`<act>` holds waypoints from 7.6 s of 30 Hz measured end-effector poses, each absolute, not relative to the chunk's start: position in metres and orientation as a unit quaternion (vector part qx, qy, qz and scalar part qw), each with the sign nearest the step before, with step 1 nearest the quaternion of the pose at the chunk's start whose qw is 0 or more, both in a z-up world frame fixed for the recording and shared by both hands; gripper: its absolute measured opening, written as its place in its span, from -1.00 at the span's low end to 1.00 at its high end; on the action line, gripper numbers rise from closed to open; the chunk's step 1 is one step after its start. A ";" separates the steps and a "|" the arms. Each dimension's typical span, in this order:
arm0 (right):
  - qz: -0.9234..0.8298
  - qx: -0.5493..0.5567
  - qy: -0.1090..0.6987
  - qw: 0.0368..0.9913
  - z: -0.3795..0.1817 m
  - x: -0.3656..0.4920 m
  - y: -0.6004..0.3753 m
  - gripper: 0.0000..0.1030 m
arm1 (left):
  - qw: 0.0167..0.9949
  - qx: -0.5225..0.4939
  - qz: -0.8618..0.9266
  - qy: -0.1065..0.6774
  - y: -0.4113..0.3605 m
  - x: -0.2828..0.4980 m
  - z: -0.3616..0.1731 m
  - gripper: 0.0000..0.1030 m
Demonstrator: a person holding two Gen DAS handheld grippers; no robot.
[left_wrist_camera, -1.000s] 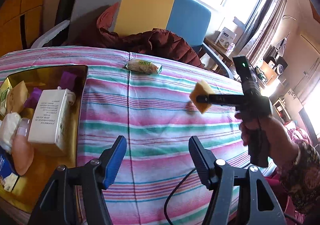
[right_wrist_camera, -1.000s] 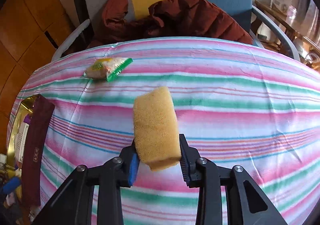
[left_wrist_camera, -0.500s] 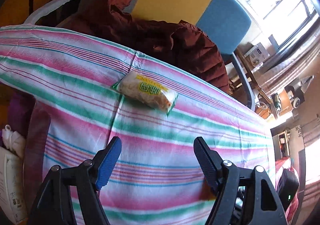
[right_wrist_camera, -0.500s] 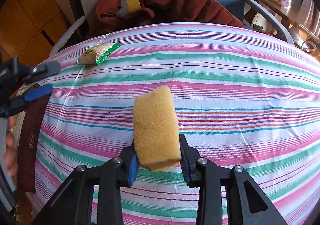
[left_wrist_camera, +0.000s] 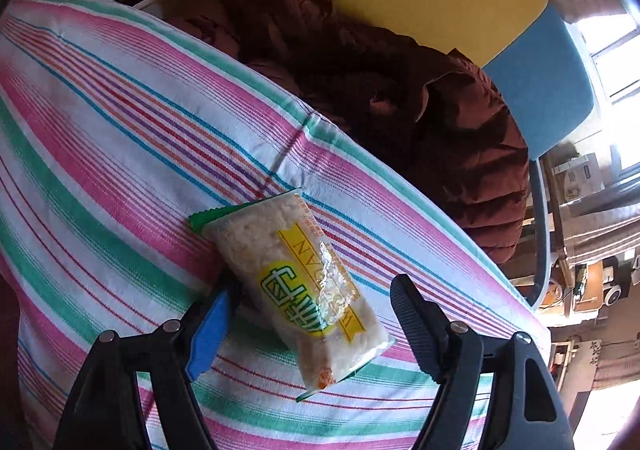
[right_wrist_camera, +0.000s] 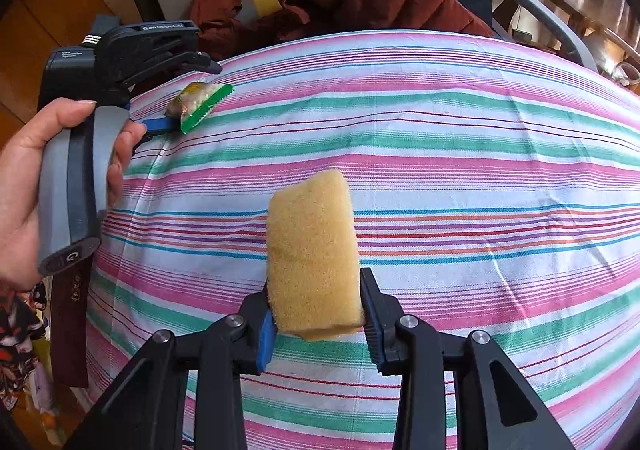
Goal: Organize objects
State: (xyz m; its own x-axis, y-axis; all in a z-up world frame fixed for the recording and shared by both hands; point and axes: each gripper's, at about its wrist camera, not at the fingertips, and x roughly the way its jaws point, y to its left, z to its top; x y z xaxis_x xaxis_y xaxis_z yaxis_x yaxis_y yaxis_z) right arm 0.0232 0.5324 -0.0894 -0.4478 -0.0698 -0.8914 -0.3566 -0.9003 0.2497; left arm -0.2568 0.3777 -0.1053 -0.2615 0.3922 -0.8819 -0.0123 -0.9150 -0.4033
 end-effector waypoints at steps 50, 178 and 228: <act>0.824 -0.525 0.197 0.082 -0.098 0.019 0.529 -0.26 | 0.229 -0.472 0.848 0.067 0.360 -0.113 -0.104 -0.11; 0.858 -0.461 -0.061 -0.217 -0.045 0.008 0.169 0.27 | 0.047 -0.404 0.907 -0.107 -0.017 -0.013 -0.007 0.00; 0.911 -0.408 0.020 0.057 0.000 0.028 0.167 1.00 | -0.014 -0.392 0.920 -0.004 -0.007 0.019 0.015 0.00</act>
